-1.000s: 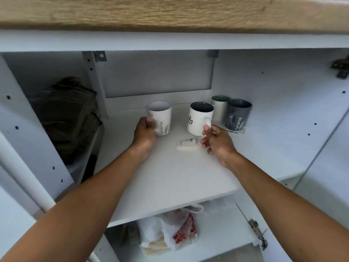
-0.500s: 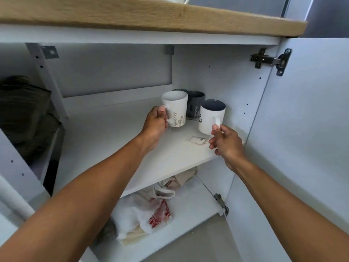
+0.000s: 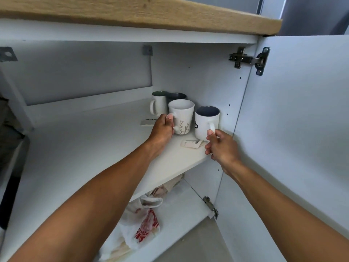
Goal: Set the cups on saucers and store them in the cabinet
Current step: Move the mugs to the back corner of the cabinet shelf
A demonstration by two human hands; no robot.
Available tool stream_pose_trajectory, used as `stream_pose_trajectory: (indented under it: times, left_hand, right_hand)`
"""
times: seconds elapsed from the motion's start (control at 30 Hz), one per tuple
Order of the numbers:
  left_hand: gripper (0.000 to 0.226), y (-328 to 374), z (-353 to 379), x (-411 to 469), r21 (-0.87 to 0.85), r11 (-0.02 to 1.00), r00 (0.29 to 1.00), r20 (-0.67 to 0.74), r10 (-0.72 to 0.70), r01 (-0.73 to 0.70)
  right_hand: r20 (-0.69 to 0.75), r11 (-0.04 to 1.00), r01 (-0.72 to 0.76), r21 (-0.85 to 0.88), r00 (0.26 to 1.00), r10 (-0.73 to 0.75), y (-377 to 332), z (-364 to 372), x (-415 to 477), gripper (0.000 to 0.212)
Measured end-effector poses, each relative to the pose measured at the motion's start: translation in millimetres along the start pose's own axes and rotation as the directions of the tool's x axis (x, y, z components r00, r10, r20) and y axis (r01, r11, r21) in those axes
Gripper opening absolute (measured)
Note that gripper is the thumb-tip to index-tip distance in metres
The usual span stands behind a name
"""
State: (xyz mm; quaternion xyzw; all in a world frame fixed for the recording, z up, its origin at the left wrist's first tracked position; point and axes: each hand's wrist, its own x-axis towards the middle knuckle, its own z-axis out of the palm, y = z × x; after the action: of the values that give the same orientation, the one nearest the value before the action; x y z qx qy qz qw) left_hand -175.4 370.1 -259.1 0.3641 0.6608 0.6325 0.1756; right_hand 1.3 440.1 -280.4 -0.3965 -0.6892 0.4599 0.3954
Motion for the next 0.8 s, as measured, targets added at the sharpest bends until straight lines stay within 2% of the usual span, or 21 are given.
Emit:
stream_pose_trajectory:
  times: [0.2,0.53,0.8]
  left_hand:
    - [0.032,-9,18,17,-0.020,1.000,1.000,-0.006,-0.019,0.019]
    - [0.034,-16,22,35,-0.003,1.000,0.999,-0.026,-0.019,0.019]
    - [0.028,-10,21,41,-0.054,0.997,0.998,0.041,-0.045,0.047]
  right_hand:
    - [-0.003,1.000,0.012,0.011,1.000,-0.012,8,5,8,0.035]
    - [-0.034,0.990,0.128,-0.056,0.991,-0.130,5,18,9,0.047]
    - [-0.013,0.969,0.191,-0.158,0.981,-0.195,1,28,14,0.054]
